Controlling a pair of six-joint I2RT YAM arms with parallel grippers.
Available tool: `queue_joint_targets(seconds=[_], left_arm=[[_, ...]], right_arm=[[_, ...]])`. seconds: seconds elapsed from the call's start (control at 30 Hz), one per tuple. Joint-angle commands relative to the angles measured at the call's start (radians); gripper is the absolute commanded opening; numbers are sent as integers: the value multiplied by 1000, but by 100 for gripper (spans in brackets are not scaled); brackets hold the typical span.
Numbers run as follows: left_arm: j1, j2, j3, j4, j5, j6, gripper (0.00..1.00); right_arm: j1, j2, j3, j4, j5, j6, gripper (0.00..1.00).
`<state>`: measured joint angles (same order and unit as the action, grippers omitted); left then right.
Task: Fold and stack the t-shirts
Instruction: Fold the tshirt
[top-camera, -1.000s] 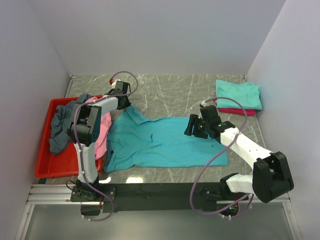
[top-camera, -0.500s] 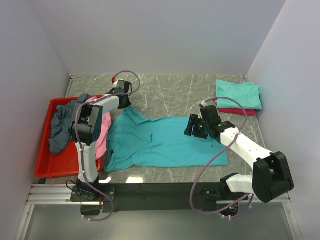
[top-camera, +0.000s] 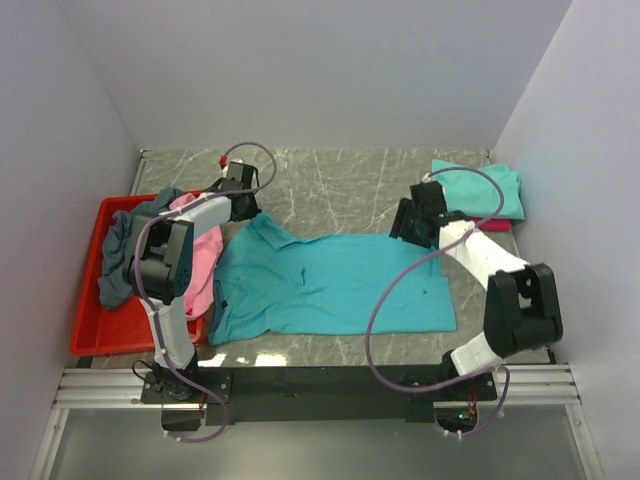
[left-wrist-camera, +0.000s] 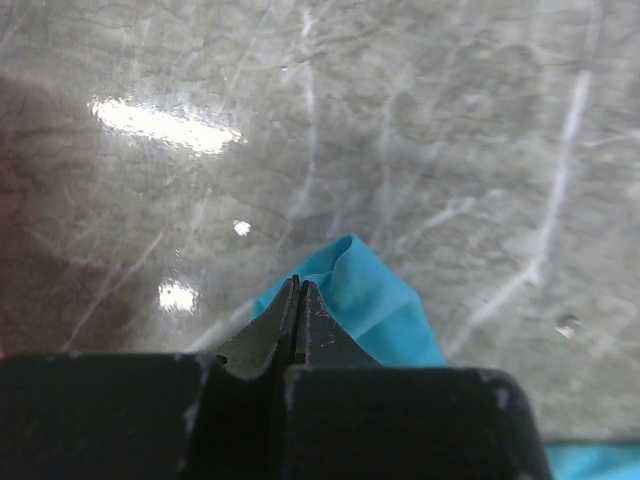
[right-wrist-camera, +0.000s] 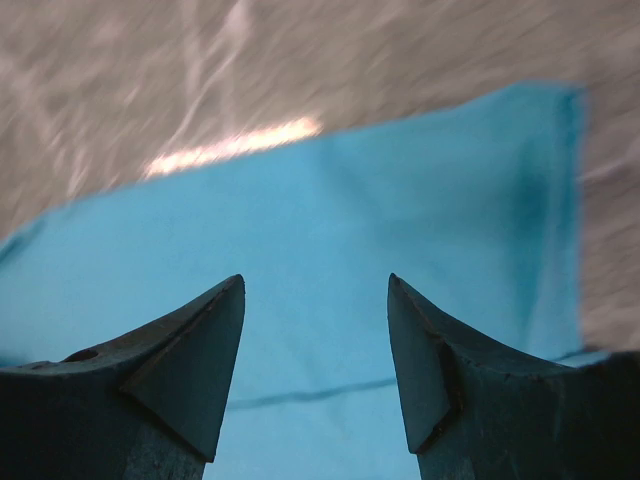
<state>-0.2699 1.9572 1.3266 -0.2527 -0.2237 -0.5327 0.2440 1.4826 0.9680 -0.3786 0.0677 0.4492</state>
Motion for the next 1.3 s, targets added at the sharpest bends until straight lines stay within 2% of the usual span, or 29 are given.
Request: queue_joint_targets(seconds=[0.0,0.2,0.53,0.9,0.97,1.03,1.17,1.2,1.27], left_arm=[[-5,-87,-20,29,56,-16,0],[-5,-121,-52,39,72,-15,0],[-5,-127,-55,36,98,-16,0],[-5,-155,-76,36,104,-24,0],[-5,-167,-87,38,104,-29,0],[-5,-175,-96,36,110,-30,0],[-5,-217,-119,50,130,-47,0],[-5,-224,-128,52,138,-49,0],[-5,-242,-136,52,142,-56,0]], right_arm=[[-75,82,98,-2,110,-26,66],[-144,226,192,-19,211,-43,66],[-201,323,248,0,276,-72,66],[-232,384,265,35,222,-76,65],[-233,389,265,37,216,-76,60],[-235,393,267,37,215,-76,49],[-238,400,268,37,211,-73,35],[-239,401,268,35,211,-75,25],[-239,403,271,32,213,-75,14]])
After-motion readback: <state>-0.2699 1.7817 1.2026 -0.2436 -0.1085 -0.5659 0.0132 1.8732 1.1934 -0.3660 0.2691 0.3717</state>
